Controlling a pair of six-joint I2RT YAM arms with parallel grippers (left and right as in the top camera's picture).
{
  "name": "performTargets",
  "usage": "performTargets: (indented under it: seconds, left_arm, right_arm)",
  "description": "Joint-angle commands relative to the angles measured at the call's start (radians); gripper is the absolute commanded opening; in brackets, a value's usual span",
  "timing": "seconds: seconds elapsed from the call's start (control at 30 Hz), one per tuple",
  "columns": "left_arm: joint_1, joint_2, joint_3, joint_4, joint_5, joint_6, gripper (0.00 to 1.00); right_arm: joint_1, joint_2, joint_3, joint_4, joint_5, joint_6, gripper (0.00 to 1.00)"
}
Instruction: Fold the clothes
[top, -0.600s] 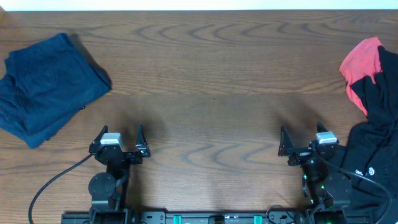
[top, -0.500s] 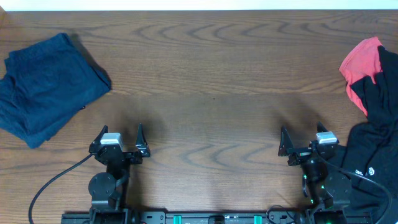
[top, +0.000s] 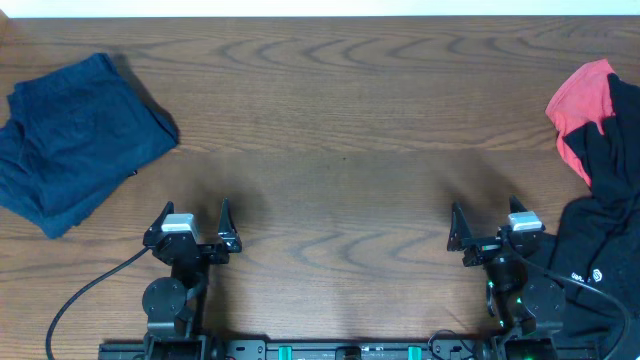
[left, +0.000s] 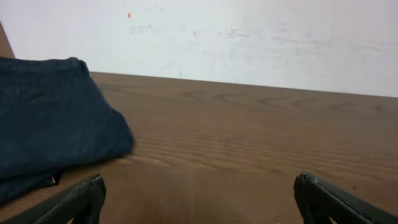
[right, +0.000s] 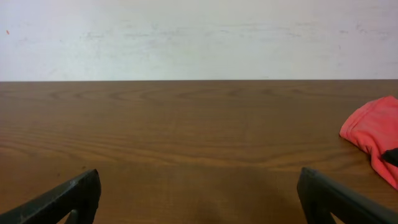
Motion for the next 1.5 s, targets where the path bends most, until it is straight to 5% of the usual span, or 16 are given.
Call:
performTargets:
  seconds: [0.0,1.47]
  left_arm:
    - [0.007,-0.005,-0.011,-0.042,0.003,0.018,0.98]
    - [0.007,-0.005,-0.011,-0.040,0.003,0.017,0.98]
  right_arm:
    - [-0.011,-0.002,-0.002,-0.002,-0.007,-0.007,0.99]
    - [-0.011,0.003,-0.002,-0.002,-0.018,0.061,0.99]
